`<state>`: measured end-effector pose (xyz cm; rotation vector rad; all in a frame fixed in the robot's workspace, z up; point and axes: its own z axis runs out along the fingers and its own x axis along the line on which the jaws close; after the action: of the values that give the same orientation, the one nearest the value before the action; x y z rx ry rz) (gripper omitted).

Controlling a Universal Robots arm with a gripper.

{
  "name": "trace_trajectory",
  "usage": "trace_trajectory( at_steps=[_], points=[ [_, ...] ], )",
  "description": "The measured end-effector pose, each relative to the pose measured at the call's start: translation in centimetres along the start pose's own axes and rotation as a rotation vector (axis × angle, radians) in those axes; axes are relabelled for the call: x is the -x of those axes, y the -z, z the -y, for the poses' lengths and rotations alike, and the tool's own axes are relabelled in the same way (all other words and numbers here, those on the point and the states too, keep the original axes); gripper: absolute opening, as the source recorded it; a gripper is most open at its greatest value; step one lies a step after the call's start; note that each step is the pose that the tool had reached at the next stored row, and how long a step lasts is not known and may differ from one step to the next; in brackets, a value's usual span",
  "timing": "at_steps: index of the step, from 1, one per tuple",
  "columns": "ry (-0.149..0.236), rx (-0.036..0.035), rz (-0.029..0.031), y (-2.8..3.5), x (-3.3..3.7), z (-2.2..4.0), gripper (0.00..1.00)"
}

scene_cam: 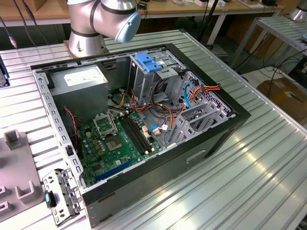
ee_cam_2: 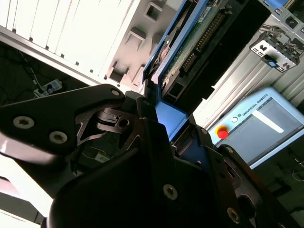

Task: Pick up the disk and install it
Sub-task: 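Pick up the disk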

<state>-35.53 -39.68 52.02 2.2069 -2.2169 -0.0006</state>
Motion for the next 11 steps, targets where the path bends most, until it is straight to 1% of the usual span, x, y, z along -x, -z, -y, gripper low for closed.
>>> trace_trajectory(
  at_steps=[3,7,9,11],
  points=[
    [0.0,0.0,0.0,0.01,0.0,0.62,0.37],
    [0.0,0.0001,-0.0001,0.02,0.0,1.21,0.37],
    [0.0,0.0,0.0,0.02,0.01,1.4,0.37],
    [0.0,0.0001,0.0,0.02,0.01,1.43,0.37]
  ],
)
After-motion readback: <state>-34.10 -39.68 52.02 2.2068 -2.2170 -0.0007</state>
